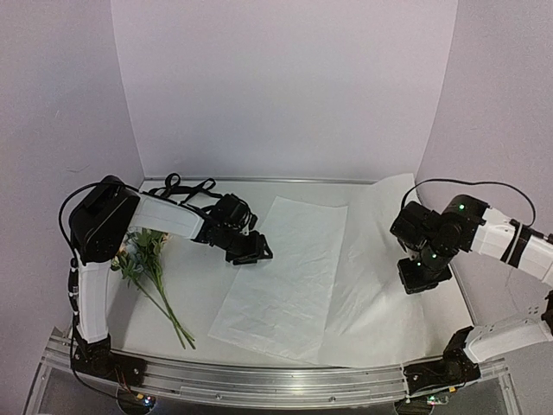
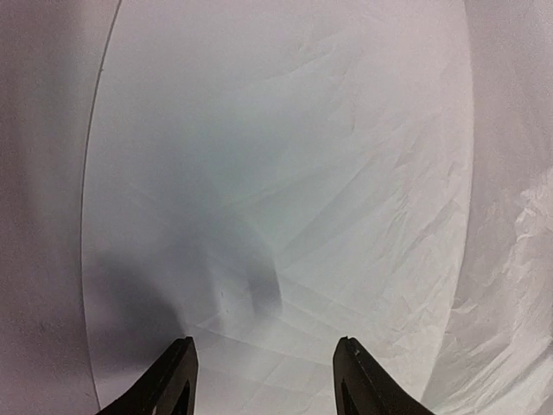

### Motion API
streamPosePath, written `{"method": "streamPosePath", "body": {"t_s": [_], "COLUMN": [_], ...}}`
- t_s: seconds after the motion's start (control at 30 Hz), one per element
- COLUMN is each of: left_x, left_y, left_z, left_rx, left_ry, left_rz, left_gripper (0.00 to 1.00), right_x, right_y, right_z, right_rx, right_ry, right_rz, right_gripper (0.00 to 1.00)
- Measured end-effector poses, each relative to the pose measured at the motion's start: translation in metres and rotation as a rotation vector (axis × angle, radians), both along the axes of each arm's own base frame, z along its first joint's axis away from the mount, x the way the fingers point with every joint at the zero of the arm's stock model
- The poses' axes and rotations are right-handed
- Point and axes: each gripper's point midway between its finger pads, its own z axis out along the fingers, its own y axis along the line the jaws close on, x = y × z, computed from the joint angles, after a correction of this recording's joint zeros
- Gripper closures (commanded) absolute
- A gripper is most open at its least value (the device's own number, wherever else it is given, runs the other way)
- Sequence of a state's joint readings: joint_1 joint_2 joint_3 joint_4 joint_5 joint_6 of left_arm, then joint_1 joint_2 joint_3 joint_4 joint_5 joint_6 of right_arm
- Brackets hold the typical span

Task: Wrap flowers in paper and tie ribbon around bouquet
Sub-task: Unfold the folded wrapping paper at the center of the board.

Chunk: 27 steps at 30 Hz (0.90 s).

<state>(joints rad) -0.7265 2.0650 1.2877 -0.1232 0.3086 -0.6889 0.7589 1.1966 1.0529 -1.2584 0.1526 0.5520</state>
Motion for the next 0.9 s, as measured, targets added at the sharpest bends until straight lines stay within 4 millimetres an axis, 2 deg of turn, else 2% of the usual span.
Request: {"method": "streamPosePath", "body": {"t_s": [0.13, 0.27, 0.37, 0.53, 0.67, 0.8, 0.83, 0.87, 0.9], "left_x": [0.021, 0.038, 0.047, 0.055, 0.038, 0.006, -0.002, -0.012, -0.022], "left_y": [0.008, 0.016, 0.021, 0.025, 0.034, 0.040, 0.040, 0.039, 0.037], "left_z": [0.000, 0.001, 0.005, 0.015, 0.029, 0.058, 0.063, 0.067, 0.070], "left_rx": [0.034, 0.070, 0.089, 0.095, 0.090, 0.067, 0.060, 0.051, 0.042], "left_ry": [-0.015, -0.036, -0.048, -0.074, -0.077, -0.103, -0.107, -0.110, -0.111], "left_rz": [0.000, 0.004, 0.004, 0.004, -0.001, -0.019, -0.026, -0.034, -0.044], "left_gripper": [0.44, 0.42, 0.39, 0.36, 0.33, 0.31, 0.32, 0.32, 0.32], "right_x": [-0.009, -0.018, -0.020, -0.008, 0.004, 0.013, 0.015, 0.016, 0.016], "right_y": [-0.023, -0.032, -0.027, -0.001, 0.018, 0.035, 0.040, 0.047, 0.054], "right_z": [-0.018, -0.041, -0.060, -0.084, -0.097, -0.106, -0.107, -0.108, -0.109], "right_rx": [-0.097, -0.119, -0.122, -0.103, -0.085, -0.042, -0.022, 0.002, 0.025], "right_ry": [0.019, 0.038, 0.039, -0.029, -0.125, -0.206, -0.223, -0.238, -0.248], "right_rz": [-0.048, -0.149, -0.219, -0.327, -0.403, -0.459, -0.469, -0.474, -0.475], "right_gripper": [1.00, 1.00, 1.00, 1.00, 1.00, 0.99, 0.94, 0.85, 0.70]}}
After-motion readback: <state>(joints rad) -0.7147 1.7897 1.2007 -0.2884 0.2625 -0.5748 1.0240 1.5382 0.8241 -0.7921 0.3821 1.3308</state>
